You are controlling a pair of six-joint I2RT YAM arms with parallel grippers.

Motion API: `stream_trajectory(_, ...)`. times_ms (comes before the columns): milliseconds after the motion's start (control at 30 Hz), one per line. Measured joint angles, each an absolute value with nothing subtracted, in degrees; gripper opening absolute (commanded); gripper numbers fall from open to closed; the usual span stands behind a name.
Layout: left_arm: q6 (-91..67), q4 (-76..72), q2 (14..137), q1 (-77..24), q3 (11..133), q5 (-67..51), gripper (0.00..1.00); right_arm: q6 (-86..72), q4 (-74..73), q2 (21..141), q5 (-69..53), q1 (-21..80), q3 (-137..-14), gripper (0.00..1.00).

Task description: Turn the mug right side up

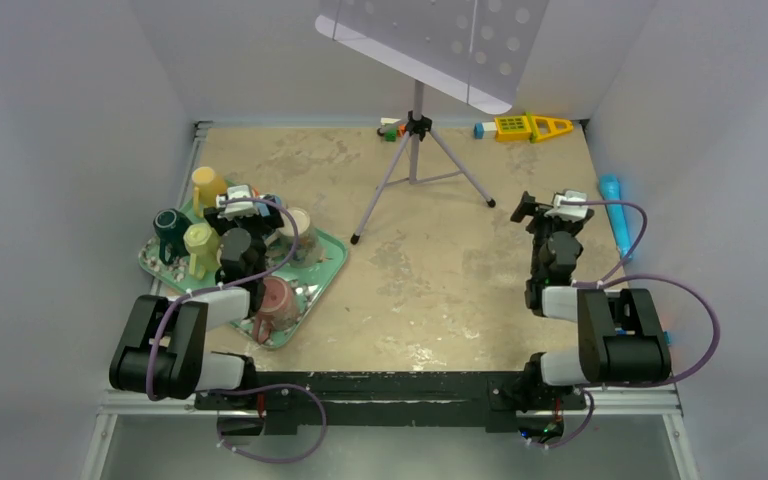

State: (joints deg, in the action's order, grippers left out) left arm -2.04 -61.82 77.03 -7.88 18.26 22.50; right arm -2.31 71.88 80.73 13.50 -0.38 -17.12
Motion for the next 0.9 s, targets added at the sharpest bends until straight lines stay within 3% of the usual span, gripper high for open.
stream_trajectory(267,-1.8,-61.1,76.0,-7.7,18.0,21.4,1.00,-2.3,64.6,64.7,11.7,-0.4,-17.0,0.99)
stream_trajectory(400,2.4,-48.8,65.6,-7.2,17.5,13.6,1.00,-3.7,55.3,57.6,6.7,-0.4,-19.2,0.99)
stream_trajectory(533,11.9,-24.7,50.4,-7.1,23.2,0.8,1.00,-5.1,46.2,53.1,-1.3,-0.4,-23.5,0.98)
stream_trajectory(667,23.5,9.4,52.9,-7.1,47.0,-10.3,0.87,-6.5,40.5,48.2,-10.3,-0.4,-26.3,0.98)
stream_trajectory(767,31.9,26.7,52.9,-7.0,54.2,-16.8,0.76,-7.1,38.7,45.5,-15.1,-0.4,-26.5,0.98)
stream_trajectory(900,41.5,44.0,51.8,-6.8,54.2,-19.9,0.80,-8.0,37.3,44.1,-19.3,-0.4,-26.5,0.98)
